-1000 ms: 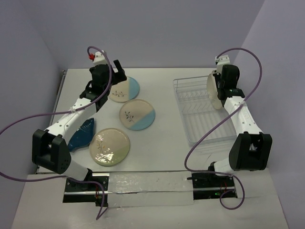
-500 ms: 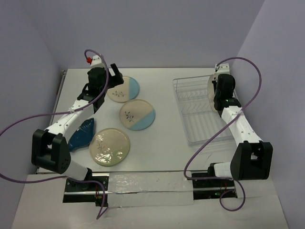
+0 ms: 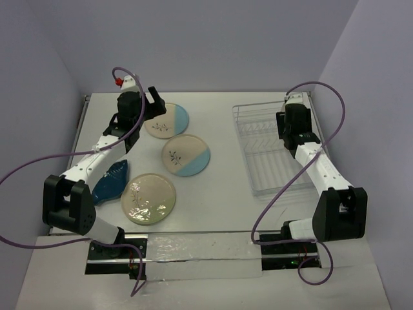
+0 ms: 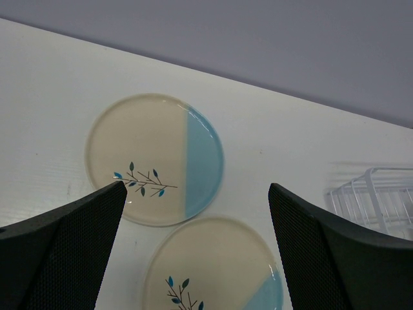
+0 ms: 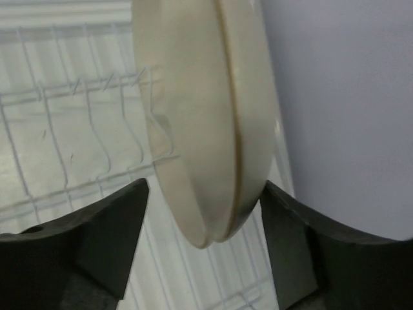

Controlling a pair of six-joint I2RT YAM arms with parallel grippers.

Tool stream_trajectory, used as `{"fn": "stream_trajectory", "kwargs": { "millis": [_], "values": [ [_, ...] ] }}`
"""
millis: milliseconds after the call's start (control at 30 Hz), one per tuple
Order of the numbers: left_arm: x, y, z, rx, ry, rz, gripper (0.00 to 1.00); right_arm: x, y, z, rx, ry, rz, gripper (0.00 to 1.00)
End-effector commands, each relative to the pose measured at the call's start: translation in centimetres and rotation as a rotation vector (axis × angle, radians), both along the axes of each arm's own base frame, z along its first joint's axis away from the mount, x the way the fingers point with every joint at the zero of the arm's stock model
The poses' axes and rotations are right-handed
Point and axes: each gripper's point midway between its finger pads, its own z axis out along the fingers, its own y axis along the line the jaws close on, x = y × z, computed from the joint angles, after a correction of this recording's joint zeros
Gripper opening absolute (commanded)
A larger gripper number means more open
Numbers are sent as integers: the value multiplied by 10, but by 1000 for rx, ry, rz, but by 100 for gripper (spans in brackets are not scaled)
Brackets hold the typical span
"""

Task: Load the plates into the dish rack

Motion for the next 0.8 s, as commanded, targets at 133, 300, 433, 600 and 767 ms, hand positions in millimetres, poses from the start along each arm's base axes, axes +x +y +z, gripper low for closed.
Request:
{"fn": "stream_trajectory", "kwargs": {
  "millis": [133, 300, 433, 600, 767],
  "values": [
    [-5, 1, 33, -40, -87, -14, 99, -16, 35, 13, 122, 12, 136, 86],
    [-7, -1, 34, -45, -91, -29, 99, -9, 37, 51, 110, -76, 160, 96],
    [-8, 0, 35, -44, -92, -26, 99, -4, 24, 79, 79, -139, 82, 98],
    [-8, 5, 34, -37, -79, 2, 99, -4, 1, 117, 20, -220, -48, 100],
    [-13, 6, 31, -60, -62, 6, 99, -4, 24, 157, 95, -337, 13, 100]
  ]
}}
